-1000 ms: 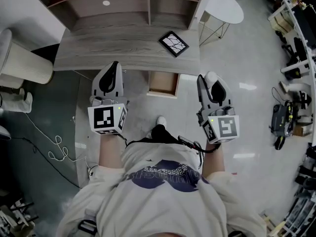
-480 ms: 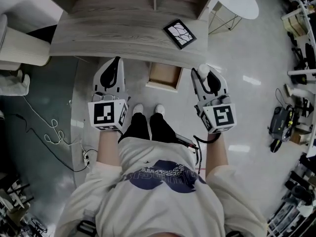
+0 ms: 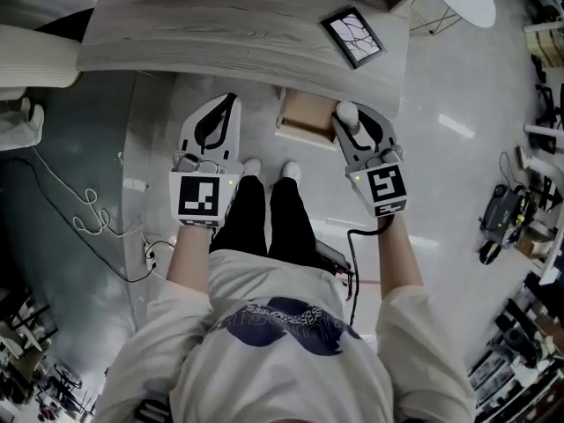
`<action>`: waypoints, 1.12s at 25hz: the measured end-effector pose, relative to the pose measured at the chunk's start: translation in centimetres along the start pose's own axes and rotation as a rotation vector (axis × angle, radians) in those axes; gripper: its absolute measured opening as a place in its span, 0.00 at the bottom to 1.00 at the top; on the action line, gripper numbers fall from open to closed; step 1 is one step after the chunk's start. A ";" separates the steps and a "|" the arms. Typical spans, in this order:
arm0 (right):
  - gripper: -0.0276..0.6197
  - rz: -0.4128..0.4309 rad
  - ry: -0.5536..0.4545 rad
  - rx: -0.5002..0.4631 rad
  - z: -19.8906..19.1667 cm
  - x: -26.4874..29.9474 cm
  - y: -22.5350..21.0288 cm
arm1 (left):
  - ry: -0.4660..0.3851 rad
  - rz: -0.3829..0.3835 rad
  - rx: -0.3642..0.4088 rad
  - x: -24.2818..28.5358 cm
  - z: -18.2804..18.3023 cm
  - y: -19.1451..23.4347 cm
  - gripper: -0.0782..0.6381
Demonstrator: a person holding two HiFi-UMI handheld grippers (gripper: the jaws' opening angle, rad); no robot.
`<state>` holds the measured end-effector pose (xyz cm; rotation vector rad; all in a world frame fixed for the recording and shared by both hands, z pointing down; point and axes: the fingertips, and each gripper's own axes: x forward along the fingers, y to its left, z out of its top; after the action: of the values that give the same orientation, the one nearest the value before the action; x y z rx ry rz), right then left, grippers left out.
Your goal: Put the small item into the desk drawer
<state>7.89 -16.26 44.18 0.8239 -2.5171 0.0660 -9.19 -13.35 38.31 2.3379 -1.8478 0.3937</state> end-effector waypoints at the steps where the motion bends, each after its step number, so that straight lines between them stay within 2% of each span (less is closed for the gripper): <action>1: 0.23 0.022 0.022 -0.025 -0.8 0.9 0.5 | 0.008 -0.008 0.006 0.2 -0.9 0.2 0.12; 8: 0.23 0.142 0.178 -0.144 -8.4 7.2 4.0 | 0.043 -0.036 -0.004 1.2 -6.9 1.3 0.12; 13: 0.23 0.178 0.278 -0.220 -13.0 10.9 5.0 | 0.069 -0.039 -0.028 2.1 -10.1 2.5 0.12; 28: 0.23 0.230 0.541 -0.367 -23.6 16.9 6.7 | 0.064 -0.037 -0.057 4.6 -14.3 6.1 0.12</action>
<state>2.50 -15.47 73.51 0.3104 -2.0109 -0.0856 -15.86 -15.27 53.00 2.2906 -1.7613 0.4007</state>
